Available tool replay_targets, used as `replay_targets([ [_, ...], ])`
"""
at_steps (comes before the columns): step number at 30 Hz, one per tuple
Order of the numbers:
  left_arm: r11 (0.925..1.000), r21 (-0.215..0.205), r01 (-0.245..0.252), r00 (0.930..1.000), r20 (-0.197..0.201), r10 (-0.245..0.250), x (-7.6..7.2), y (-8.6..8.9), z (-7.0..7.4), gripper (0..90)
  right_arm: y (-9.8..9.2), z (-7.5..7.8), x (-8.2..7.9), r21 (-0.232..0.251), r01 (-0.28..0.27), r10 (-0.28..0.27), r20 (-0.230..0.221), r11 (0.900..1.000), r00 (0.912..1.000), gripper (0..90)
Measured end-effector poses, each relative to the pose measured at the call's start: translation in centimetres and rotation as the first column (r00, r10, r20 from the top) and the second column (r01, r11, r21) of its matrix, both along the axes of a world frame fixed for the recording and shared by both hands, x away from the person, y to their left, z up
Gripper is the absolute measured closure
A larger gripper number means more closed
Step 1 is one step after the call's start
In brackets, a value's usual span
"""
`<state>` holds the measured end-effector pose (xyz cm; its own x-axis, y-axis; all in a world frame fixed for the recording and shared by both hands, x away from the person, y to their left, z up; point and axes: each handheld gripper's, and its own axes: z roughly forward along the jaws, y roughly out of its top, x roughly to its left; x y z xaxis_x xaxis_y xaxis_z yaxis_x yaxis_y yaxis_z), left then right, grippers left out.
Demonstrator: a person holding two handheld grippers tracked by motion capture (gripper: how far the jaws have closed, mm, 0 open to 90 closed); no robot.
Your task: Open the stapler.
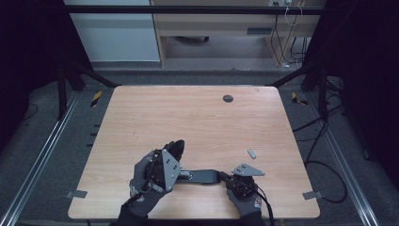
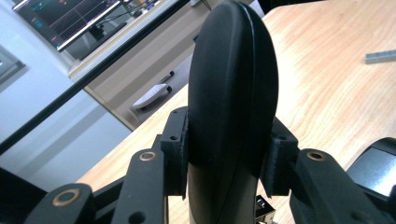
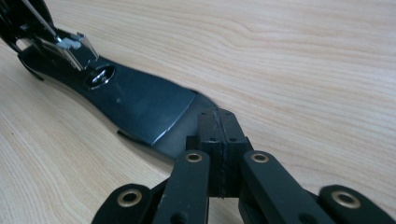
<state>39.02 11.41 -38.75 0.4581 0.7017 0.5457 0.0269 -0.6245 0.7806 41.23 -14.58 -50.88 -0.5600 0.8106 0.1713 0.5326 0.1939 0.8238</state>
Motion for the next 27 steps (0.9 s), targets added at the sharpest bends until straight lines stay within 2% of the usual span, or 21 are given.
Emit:
replay_targets([
  [3, 0.9996, 0.022, 0.019, 0.9996, 0.019, -0.019, -0.1, -0.5, -0.5, 59.6, 0.3, 0.2, 0.0, 0.010, -0.012, 0.012, 0.023, 1.000, 0.9997, 90.0],
  [6, 0.9991, 0.033, 0.027, 0.9995, 0.019, -0.027, 0.0, -0.9, -0.7, 59.5, 0.7, 0.6, 0.0, 0.030, -0.021, 0.020, 0.036, 0.999, 0.9991, 90.0],
  [9, 0.9990, 0.038, 0.025, 0.9996, 0.013, -0.026, 0.1, -1.3, -0.7, 59.2, 1.1, 0.6, 0.1, 0.027, -0.029, 0.028, 0.028, 0.999, 0.9992, 90.0],
  [14, 0.9965, 0.081, 0.018, 0.9998, 0.009, -0.019, 0.1, -2.5, -1.1, 58.8, 1.9, 0.3, 0.1, 0.030, -0.044, 0.044, 0.007, 0.999, 0.9990, 90.0],
  [17, 0.9965, 0.082, 0.017, 0.9998, 0.005, -0.017, 0.1, -2.6, -1.1, 58.9, 2.0, 0.2, 0.1, 0.027, -0.051, 0.050, 0.003, 0.998, 0.9987, 90.0],
  [23, 0.9989, 0.047, 0.007, 1.0000, -0.004, -0.007, 0.2, -2.1, -0.6, 58.9, 2.2, 0.0, 0.0, 0.037, -0.048, 0.048, 0.002, 0.998, 0.9988, 90.0],
  [27, 0.9999, -0.012, -0.002, 0.9998, -0.018, 0.002, 0.2, -0.9, 0.0, 58.9, 2.1, 0.0, -0.1, 0.036, -0.041, 0.041, 0.003, 0.999, 0.9992, 90.0],
])
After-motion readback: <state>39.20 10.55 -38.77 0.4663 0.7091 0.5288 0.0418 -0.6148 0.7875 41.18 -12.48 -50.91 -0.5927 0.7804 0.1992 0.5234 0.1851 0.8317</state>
